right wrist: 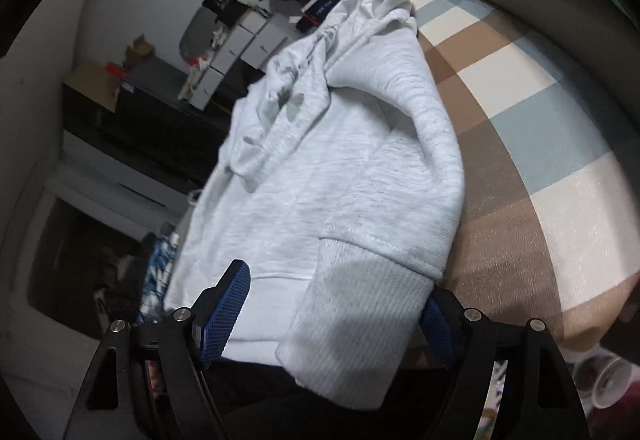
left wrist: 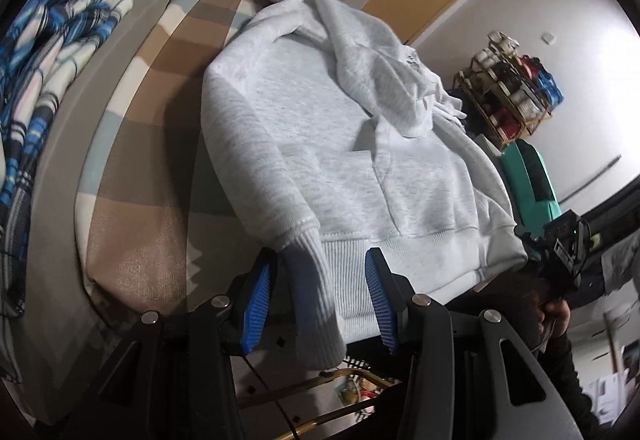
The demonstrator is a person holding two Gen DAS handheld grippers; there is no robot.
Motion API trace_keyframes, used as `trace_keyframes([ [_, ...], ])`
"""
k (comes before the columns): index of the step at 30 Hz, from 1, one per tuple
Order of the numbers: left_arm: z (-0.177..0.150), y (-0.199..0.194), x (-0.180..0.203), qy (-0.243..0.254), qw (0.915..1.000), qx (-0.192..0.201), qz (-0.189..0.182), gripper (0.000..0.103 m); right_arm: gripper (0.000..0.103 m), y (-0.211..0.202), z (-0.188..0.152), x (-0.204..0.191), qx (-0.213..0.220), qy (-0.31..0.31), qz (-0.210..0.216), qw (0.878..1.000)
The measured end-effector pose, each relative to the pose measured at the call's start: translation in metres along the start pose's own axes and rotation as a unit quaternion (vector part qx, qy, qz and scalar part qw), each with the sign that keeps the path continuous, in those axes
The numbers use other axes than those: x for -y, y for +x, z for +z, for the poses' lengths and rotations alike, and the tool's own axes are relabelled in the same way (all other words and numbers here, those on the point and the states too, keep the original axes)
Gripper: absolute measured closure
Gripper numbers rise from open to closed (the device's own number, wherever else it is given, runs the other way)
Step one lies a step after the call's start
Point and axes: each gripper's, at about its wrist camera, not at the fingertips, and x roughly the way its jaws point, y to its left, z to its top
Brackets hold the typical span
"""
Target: Fold large clothes
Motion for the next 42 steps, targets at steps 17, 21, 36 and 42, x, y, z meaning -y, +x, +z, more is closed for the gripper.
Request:
trace_keyframes([
  [17,-0.012,0.000,0.024,0.071,0.9902,-0.023,0.118,0.101,0.093,-0.029,-0.003,-0.042,0.019,-0.088,-0.106,0.990],
  [21,-0.029,-0.021,0.022,0.063,0.9948,-0.023,0.077,0.101,0.093,-0.055,-0.014,-0.056,0.029,-0.087,-0.062,0.994],
  [36,-0.042,-0.062,0.048,0.055,0.9976,0.039,-0.019,0.101,0.093,-0.145,-0.068,-0.053,0.079,-0.026,0.043,0.996],
  [42,-0.019,-0.070,0.052,0.069,0.9955,0.053,-0.038,0.101,0.092,-0.145,-0.054,-0.062,0.090,-0.031,0.046,0.994],
])
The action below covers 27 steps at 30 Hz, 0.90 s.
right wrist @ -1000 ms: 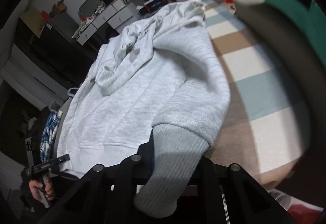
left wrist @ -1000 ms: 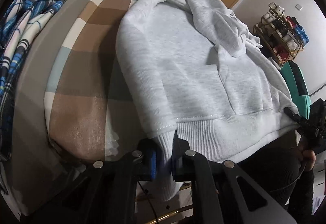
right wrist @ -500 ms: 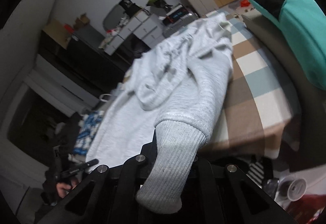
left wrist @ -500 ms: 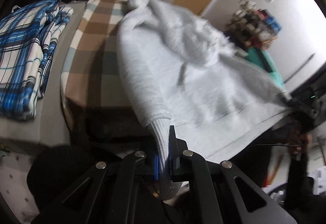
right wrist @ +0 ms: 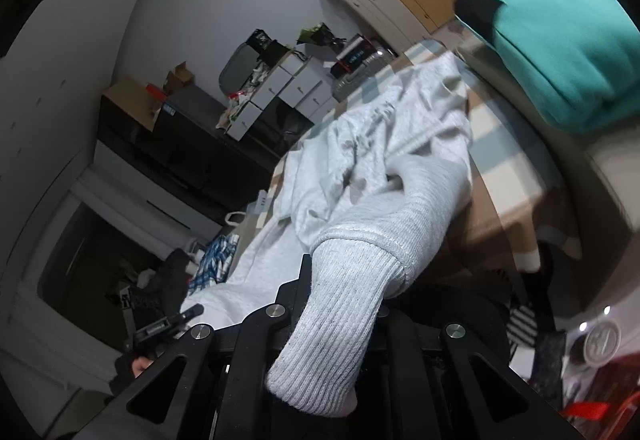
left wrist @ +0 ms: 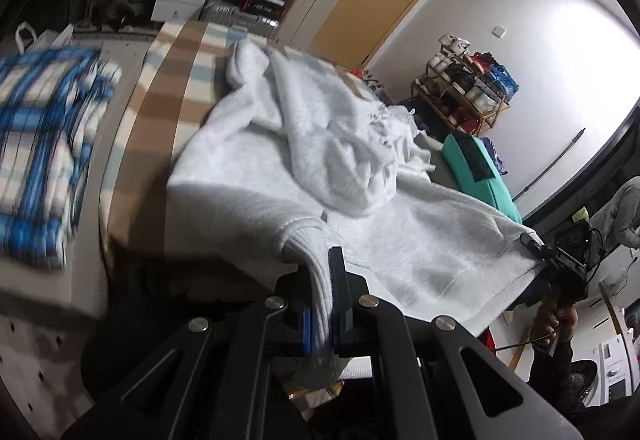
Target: Fold large clothes
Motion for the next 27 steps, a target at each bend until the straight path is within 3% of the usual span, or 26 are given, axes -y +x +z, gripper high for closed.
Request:
trace_keyframes([
  [4,0.034,0.004,-0.003,0.000,1.0000,0.006,-0.002,0.101,0.092,0.008,0.025,-0.012,0.014,-0.012,0.006,1.000],
  [8,0.083,0.021,-0.004,0.012,0.9993,0.021,0.028,0.101,0.091,0.021,0.067,-0.018,0.035,-0.003,0.007,0.999],
  [13,0.141,0.045,-0.011,-0.019,0.9996,0.022,0.004,0.101,0.091,0.042,0.124,-0.008,0.052,0.035,0.003,0.998],
  [20,0.201,0.091,-0.032,-0.044,0.9989,0.004,0.016,0.101,0.091,0.091,0.200,0.006,0.044,0.048,-0.051,0.997],
  [27,0.234,0.138,-0.092,-0.135,0.9906,-0.021,-0.004,0.101,0.091,0.156,0.267,0.038,0.027,0.075,-0.107,0.991],
])
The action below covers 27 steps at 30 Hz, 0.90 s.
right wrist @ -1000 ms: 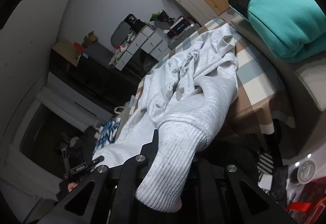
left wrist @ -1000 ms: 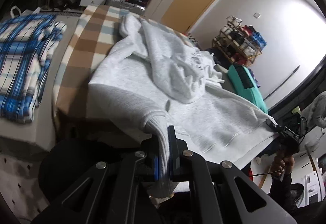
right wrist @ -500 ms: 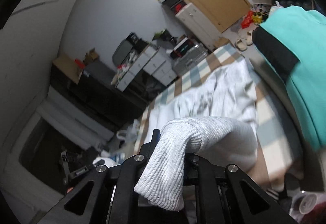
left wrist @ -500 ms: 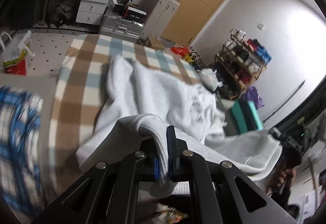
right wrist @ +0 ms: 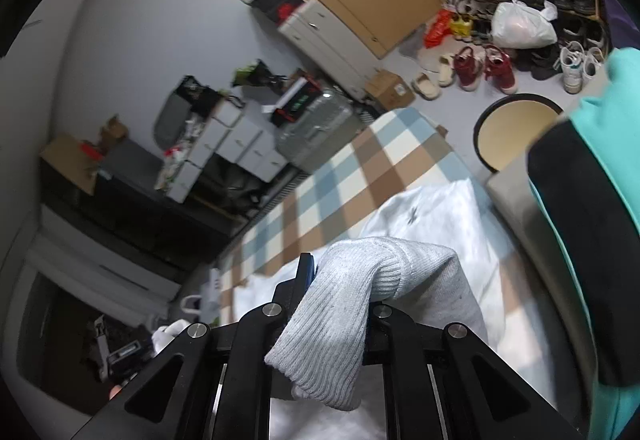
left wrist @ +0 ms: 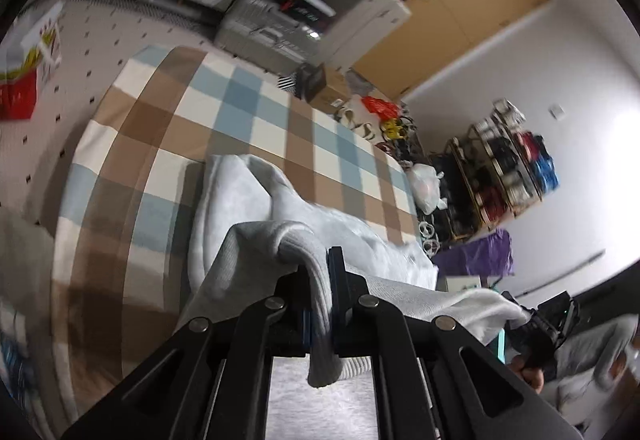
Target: Fold large clothes
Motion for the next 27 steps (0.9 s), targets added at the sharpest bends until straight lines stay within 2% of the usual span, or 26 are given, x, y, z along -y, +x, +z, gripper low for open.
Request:
trace_keyframes([
  [8,0.027,0.052,-0.031,-0.049,0.9981,-0.031,0.023,0.101,0.091,0.090,0.040,0.008,-0.040,-0.018,-0.078,0.996],
  [12,0.040,0.076,-0.039,-0.072,0.9961,-0.046,0.024,0.101,0.091,0.129,0.049,0.029,-0.060,-0.003,-0.120,0.991],
  [17,0.044,0.100,-0.039,-0.058,0.9949,-0.075,0.034,0.098,0.091,0.163,0.053,0.062,-0.089,0.042,-0.141,0.985],
  [20,0.045,0.095,-0.043,-0.057,0.9937,-0.092,0.029,0.095,0.091,0.178,0.053,0.074,-0.105,0.049,-0.140,0.983],
  [22,0.044,0.088,-0.042,-0.039,0.9945,-0.094,0.026,0.087,0.088,0.180,0.050,0.076,-0.119,0.051,-0.130,0.983],
  [23,0.042,0.080,-0.040,-0.029,0.9953,-0.089,0.026,0.079,0.087,0.178,0.049,0.077,-0.119,0.046,-0.123,0.984],
  [24,0.042,0.076,-0.040,-0.024,0.9956,-0.087,0.024,0.064,0.085,0.174,0.049,0.075,-0.118,0.041,-0.118,0.985],
  [25,0.040,0.069,-0.040,-0.019,0.9957,-0.086,0.026,0.053,0.083,0.170,0.049,0.073,-0.118,0.036,-0.115,0.986],
  [26,0.038,0.064,-0.041,-0.016,0.9961,-0.082,0.030,0.030,0.079,0.165,0.049,0.072,-0.116,0.032,-0.112,0.986],
  [27,0.038,0.061,-0.041,-0.015,0.9966,-0.076,0.028,0.025,0.067,0.157,0.047,0.069,-0.111,0.026,-0.109,0.987],
])
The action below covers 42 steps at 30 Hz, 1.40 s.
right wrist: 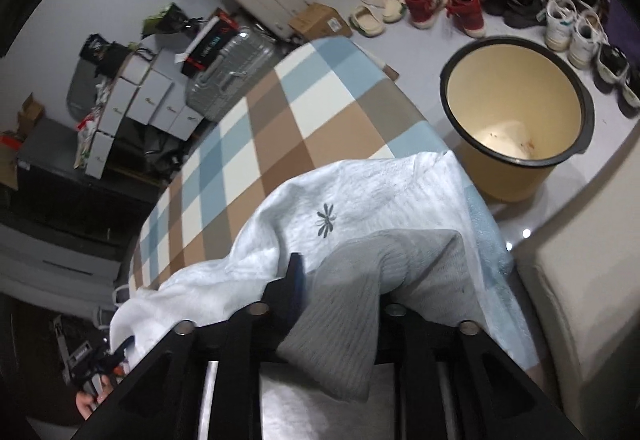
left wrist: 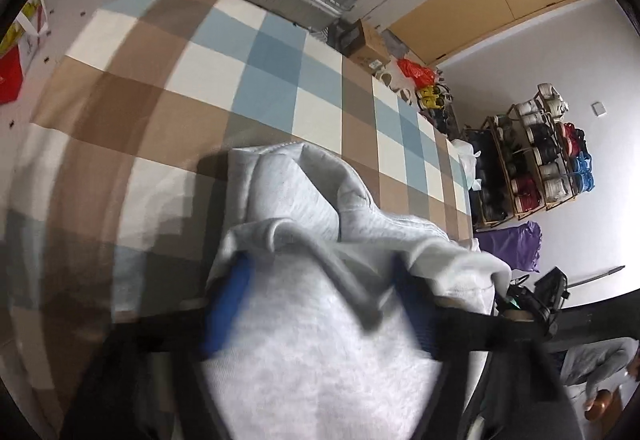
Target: Fold large clothes
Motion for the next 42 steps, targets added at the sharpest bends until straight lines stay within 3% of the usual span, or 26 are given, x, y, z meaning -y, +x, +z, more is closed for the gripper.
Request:
trace_keyframes([
  [4,-0.008,-0.018,-0.006,0.011,0.9999,-0.001,0.008,0.025,0.034,-0.031,-0.015,-0.012,0.036,-0.051,-0.021,0.998],
  [6,-0.016,-0.022,-0.011,0.030,0.9988,0.000,0.038,0.024,0.032,-0.055,-0.027,-0.017,0.072,-0.090,-0.041,0.992],
  [9,-0.031,-0.012,-0.025,0.043,0.9953,-0.012,0.087,0.025,0.018,-0.069,-0.040,-0.021,0.084,-0.139,-0.069,0.984],
  [14,-0.052,0.017,-0.045,0.041,0.9951,-0.055,0.071,0.025,0.018,-0.030,-0.059,-0.015,0.010,-0.190,-0.144,0.971],
  [15,-0.053,0.016,-0.041,0.051,0.9951,-0.047,0.070,0.036,0.024,-0.018,-0.062,-0.013,-0.010,-0.198,-0.148,0.969],
  [16,-0.054,0.014,-0.037,0.067,0.9944,-0.036,0.073,0.048,0.039,-0.014,-0.065,-0.013,-0.015,-0.205,-0.148,0.967],
  [17,-0.054,0.010,-0.028,0.088,0.9925,-0.025,0.082,0.077,0.049,-0.013,-0.066,-0.015,-0.012,-0.213,-0.145,0.966],
  [18,-0.054,0.007,-0.023,0.101,0.9908,-0.019,0.088,0.096,0.069,-0.017,-0.069,-0.021,0.001,-0.223,-0.137,0.965],
  [19,-0.053,-0.001,-0.012,0.125,0.9878,-0.005,0.093,0.098,0.094,-0.023,-0.070,-0.025,0.011,-0.229,-0.132,0.964],
  [22,-0.052,-0.030,0.016,0.186,0.9766,0.051,0.095,0.101,0.096,-0.057,-0.081,-0.048,0.075,-0.272,-0.123,0.952],
  [24,-0.049,-0.052,0.026,0.196,0.9750,0.081,0.066,0.101,0.096,-0.085,-0.090,-0.062,0.124,-0.305,-0.113,0.937],
  [27,-0.038,-0.071,0.033,0.191,0.9715,0.133,0.045,0.103,0.096,-0.112,-0.087,-0.067,0.183,-0.307,-0.103,0.928],
  [29,-0.029,-0.067,0.020,0.165,0.9727,0.152,0.060,0.103,0.096,-0.112,-0.077,-0.065,0.205,-0.297,-0.112,0.926],
  [32,-0.025,-0.034,-0.006,0.110,0.9847,0.110,0.079,0.103,0.096,-0.081,-0.055,-0.056,0.185,-0.252,-0.144,0.939],
  [35,-0.035,-0.013,-0.032,0.053,0.9954,0.049,0.064,0.103,0.092,-0.034,-0.039,-0.037,0.098,-0.216,-0.179,0.955],
  [37,-0.044,-0.005,-0.037,0.051,0.9977,0.001,0.044,0.100,0.085,-0.011,-0.039,-0.022,0.039,-0.191,-0.165,0.967],
  [38,-0.050,-0.004,-0.036,0.063,0.9964,-0.011,0.055,0.087,0.084,-0.013,-0.041,-0.019,0.038,-0.190,-0.161,0.968],
  [39,-0.056,-0.006,-0.033,0.076,0.9951,-0.011,0.063,0.066,0.071,-0.021,-0.044,-0.019,0.052,-0.194,-0.157,0.967],
  [40,-0.061,-0.007,-0.031,0.084,0.9945,-0.009,0.062,0.053,0.043,-0.031,-0.048,-0.019,0.059,-0.199,-0.141,0.968],
  [41,-0.066,-0.008,-0.029,0.089,0.9945,-0.011,0.055,0.034,0.030,-0.038,-0.052,-0.020,0.060,-0.202,-0.132,0.969],
  [42,-0.069,-0.009,-0.028,0.091,0.9948,-0.013,0.045,0.033,0.022,-0.049,-0.060,-0.019,0.067,-0.205,-0.126,0.968],
])
